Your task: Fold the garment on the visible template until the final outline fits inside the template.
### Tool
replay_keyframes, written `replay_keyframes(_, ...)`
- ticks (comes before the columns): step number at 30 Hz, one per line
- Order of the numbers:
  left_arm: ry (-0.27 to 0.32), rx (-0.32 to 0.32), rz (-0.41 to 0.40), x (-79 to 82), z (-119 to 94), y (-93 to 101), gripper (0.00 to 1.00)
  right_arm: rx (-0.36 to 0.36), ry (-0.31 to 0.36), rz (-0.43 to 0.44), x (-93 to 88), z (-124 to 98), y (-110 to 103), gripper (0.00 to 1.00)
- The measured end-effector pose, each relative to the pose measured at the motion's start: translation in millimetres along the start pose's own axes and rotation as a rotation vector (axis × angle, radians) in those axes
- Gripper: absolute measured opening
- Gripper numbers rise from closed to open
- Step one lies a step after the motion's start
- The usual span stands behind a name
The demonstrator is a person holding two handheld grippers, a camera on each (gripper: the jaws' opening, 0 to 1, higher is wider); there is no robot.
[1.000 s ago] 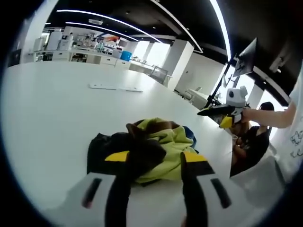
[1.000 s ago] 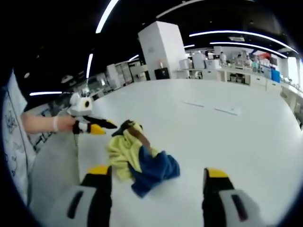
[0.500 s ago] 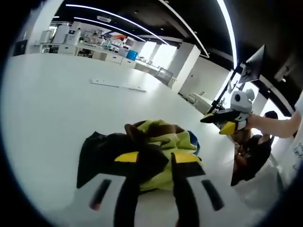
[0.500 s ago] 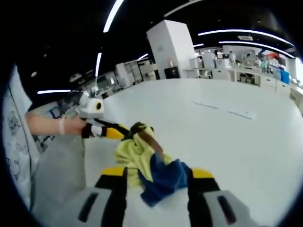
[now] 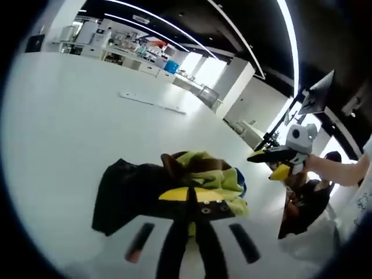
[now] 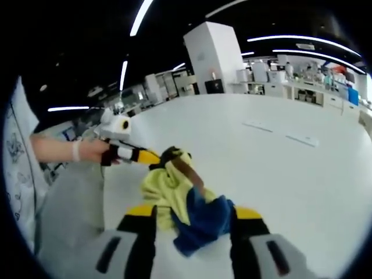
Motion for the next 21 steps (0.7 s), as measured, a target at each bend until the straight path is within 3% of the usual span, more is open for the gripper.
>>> replay_keyframes(5,0.039,-0.009,0.017,15.4,-17.4,-0.5,0.00,0.006,0.007,-0.001,2.6,5.7,1.5,0.41)
replay_keyframes(12,0.080,0.059,0.072,30.0,-40.5,-10.9,0.00,0.015,0.016,-0.005,7.2,18.5,-0.1,0.34)
replay_keyframes(16,0.090,0.094,0.123,33.1,-51.4,-16.1,0.00,0.023,0.002,-0.036,10.0,25.3,-4.2,0.31)
replay_keyframes(21,0.042,0.119,0.177,22.3,-58.3,-18.4,0.00,0.024,-0.009,-0.047,12.3,33.6,-1.0,0.25)
Point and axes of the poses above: the point that each gripper's makers call its tool centre point, and the gripper's own axes: z roughly forward along the fingers, y roughly to its right, x roughly out of its top, the point moved 9 cm from there along -z, roughly backward along the fingers, and after that the axes turned 12 degrees about -z, right-handed, at the moved point
